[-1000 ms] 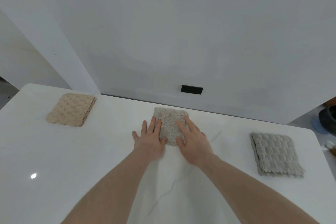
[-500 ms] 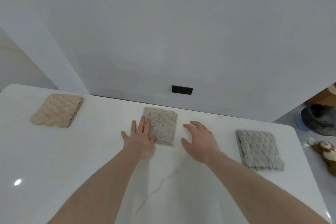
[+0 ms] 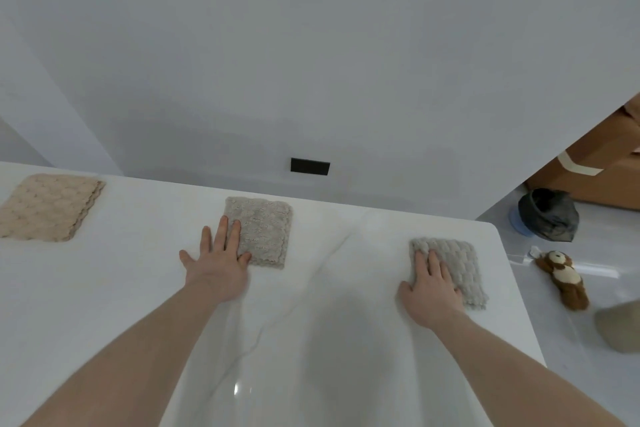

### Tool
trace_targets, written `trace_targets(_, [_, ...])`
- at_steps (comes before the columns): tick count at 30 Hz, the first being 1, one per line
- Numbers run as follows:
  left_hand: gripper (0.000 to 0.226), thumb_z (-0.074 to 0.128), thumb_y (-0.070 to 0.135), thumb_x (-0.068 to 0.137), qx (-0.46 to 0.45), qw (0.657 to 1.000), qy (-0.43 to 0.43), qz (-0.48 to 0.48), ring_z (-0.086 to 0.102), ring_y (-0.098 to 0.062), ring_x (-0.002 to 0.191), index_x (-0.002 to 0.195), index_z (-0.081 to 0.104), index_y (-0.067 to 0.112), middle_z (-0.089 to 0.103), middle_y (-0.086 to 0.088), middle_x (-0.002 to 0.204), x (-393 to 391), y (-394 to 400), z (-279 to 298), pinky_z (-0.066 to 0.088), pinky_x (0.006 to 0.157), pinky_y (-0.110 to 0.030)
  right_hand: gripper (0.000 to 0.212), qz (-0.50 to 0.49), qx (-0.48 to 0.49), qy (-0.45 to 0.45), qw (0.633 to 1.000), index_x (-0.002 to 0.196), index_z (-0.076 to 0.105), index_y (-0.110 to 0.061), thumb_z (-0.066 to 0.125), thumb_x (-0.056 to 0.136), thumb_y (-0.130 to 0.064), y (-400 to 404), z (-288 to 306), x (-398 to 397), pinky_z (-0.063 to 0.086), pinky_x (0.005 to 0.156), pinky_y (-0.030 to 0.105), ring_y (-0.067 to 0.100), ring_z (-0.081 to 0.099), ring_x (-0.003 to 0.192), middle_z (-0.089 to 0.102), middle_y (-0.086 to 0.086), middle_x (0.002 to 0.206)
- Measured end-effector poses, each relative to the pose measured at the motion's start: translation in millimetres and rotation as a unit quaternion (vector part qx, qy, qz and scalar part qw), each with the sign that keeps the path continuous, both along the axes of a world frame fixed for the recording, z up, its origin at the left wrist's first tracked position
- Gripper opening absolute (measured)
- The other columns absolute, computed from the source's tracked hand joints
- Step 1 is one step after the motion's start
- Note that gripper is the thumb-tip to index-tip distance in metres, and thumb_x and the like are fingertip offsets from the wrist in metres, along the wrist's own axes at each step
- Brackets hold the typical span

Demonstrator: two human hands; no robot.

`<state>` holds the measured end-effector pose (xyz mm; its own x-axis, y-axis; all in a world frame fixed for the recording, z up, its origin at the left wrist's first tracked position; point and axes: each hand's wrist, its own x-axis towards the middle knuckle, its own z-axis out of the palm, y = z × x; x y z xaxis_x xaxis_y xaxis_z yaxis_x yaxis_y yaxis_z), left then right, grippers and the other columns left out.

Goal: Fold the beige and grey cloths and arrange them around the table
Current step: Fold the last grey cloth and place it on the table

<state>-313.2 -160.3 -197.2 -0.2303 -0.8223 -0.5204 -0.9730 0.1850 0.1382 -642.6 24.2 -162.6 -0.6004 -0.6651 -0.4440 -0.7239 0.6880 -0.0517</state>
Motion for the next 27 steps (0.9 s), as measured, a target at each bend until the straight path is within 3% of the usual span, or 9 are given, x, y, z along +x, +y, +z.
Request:
trace_targets(7, [0.066,0.016,0.05,0.106,0.005,1.0,0.007,-0.002,-0.019,-0.024,0.155,0.157,-0.023,0.034,-0.031,0.012,0.164,1.3,-0.9,1.7,0.007,0.119,-0.067,0.073,0.023,-0.027,0.039,0.999,0.158,0.011,-0.021,0.042,0.097,-0.048,-19.5,9.0,17.9,0.014,0.121,0.056,0.033,-0.003,0.153,-0.006,0.006,0.167])
trace_targets(14, [0.066,0.014,0.048,0.106,0.0,1.0,0.01,-0.003,-0.021,-0.025,0.154,0.155,-0.027,0.032,-0.034,0.011,0.162,1.4,1.3,4.2,0.006,0.12,-0.066,0.071,0.214,-0.134,-0.088,0.964,0.16,0.001,-0.03,0.04,0.102,-0.042,-88.9,10.6,121.0,0.008,0.126,0.042,0.022,-0.008,0.155,-0.013,-0.006,0.167])
trace_targets(17, [0.065,0.013,0.049,0.107,-0.008,1.0,0.013,-0.005,-0.021,-0.026,0.154,0.155,-0.027,0.032,-0.033,0.011,0.163,3.0,0.5,0.0,0.006,0.119,-0.067,0.073,0.261,-0.114,-0.103,0.953,0.159,-0.005,-0.031,0.038,0.102,-0.042,-103.0,-1.3,159.3,0.009,0.125,0.048,0.022,-0.008,0.155,-0.014,-0.008,0.167])
trace_targets(21, [0.065,0.012,0.05,0.106,-0.014,1.0,0.014,-0.008,-0.022,-0.025,0.154,0.155,-0.027,0.033,-0.033,0.011,0.163,4.1,-0.7,-3.1,0.004,0.12,-0.067,0.08,0.245,-0.01,-0.094,0.965,0.156,-0.019,-0.032,0.035,0.101,-0.05,-101.4,-24.0,187.8,0.001,0.122,0.058,0.022,-0.018,0.153,-0.023,-0.011,0.164])
trace_targets(27, [0.065,0.012,0.051,0.106,-0.021,0.999,0.022,-0.007,-0.022,-0.025,0.154,0.155,-0.027,0.033,-0.033,0.011,0.163,5.9,-3.1,-7.4,0.003,0.12,-0.067,0.08,0.241,-0.015,-0.077,0.967,0.156,-0.02,-0.032,0.033,0.1,-0.053,-98.3,-26.5,191.4,0.0,0.122,0.058,0.021,-0.02,0.152,-0.026,-0.012,0.163])
